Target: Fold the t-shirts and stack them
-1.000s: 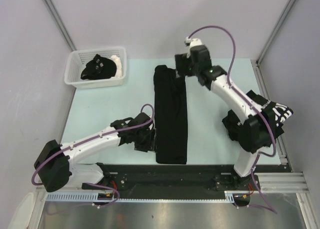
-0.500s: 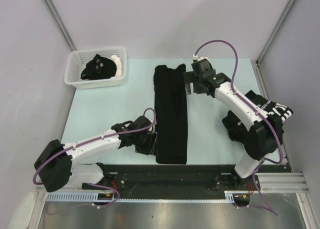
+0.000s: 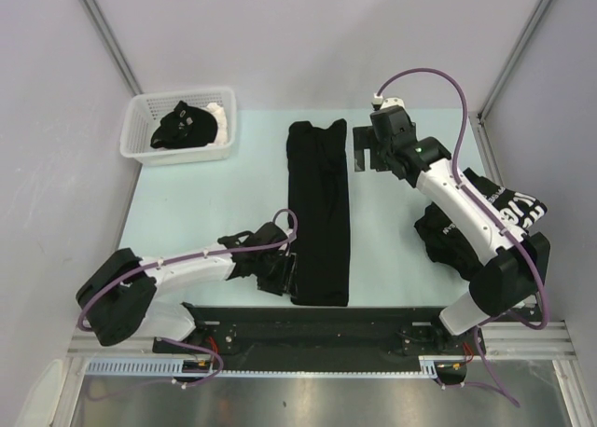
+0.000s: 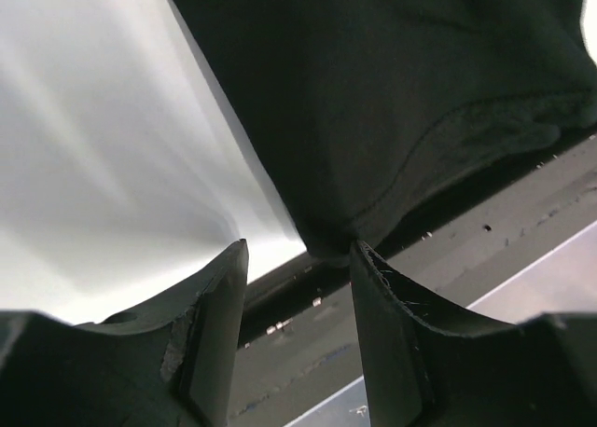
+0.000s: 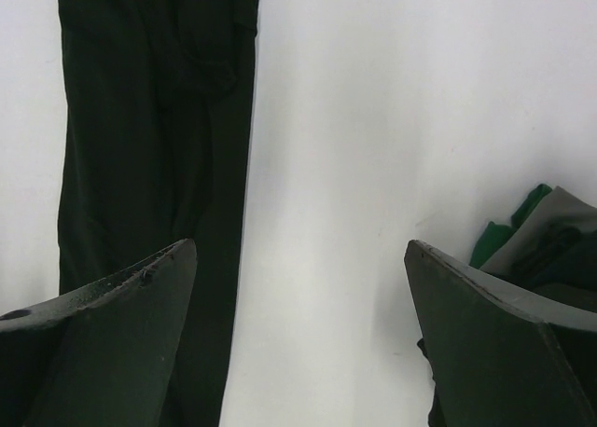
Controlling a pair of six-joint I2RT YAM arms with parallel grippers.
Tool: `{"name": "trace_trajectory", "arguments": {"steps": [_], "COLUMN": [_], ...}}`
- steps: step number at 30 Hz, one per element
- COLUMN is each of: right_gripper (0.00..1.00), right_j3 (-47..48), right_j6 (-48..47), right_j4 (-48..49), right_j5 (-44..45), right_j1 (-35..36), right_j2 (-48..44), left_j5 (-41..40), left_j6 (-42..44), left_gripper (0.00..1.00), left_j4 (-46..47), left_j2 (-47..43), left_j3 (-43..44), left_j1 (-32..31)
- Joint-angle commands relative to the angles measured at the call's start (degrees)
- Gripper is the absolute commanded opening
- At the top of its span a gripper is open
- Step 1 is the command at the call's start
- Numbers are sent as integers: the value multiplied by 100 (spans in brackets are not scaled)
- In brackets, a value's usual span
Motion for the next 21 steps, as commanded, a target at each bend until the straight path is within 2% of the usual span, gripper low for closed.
{"name": "trace_trajectory", "arguments": {"steps": [1,15,17,18,20,21], "right_gripper": [100,100,100,100,100,99], "right_j3": [124,124,116,116,107,98], "right_j6": [-89,-186,-177,-177,-160,-168], "right_j4": [-148,-201,-209,-201,-192,-183], "right_j5": [161,-59,-59,-50,-85,-103], "right_j1": [-100,-294,-294,-294,-311,-311], "right_j2": [-275,-267,-249,-231,-222,-205], "left_j5": [136,136,119,127,110,92], "left_j6": [-35,-246,-255,-263,-298,-307], "left_gripper": [52,50,45,40,37,32], "left_j4": [452,733,663,637,610,601], "left_j2": [232,680,698,698,663,654], "left_j3": [-33,11,46,46,37,37], "left_j1": [-22,-216,-268,-303,-347,-374]}}
